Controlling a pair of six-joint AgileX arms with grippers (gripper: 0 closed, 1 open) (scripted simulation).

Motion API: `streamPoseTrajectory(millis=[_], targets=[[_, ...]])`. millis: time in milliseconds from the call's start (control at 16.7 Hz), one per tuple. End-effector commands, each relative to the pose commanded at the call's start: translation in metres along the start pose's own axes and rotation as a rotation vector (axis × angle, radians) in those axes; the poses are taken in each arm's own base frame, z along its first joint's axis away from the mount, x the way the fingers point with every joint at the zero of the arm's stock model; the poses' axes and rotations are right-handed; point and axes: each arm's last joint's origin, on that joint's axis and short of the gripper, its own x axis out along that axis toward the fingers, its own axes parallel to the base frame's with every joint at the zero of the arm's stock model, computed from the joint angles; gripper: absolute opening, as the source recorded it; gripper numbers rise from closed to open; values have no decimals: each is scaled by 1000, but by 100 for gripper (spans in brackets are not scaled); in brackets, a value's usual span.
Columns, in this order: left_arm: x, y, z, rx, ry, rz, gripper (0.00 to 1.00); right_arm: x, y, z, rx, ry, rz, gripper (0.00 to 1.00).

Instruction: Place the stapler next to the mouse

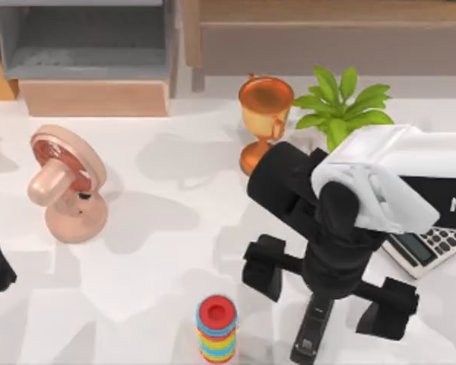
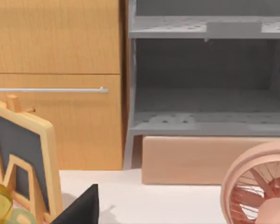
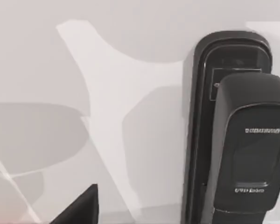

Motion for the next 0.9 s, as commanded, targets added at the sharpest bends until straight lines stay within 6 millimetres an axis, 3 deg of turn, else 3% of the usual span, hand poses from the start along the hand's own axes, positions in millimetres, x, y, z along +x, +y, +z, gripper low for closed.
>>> streamPoseTrajectory(millis=[240,480,900], targets=[[0,0,0,0,0,0,100,29,0,-1,0,-1,2,100],[0,0,0,0,0,0,100,31,0,-1,0,0,1,100],[0,0,0,0,0,0,100,31,0,-1,0,0,1,47]])
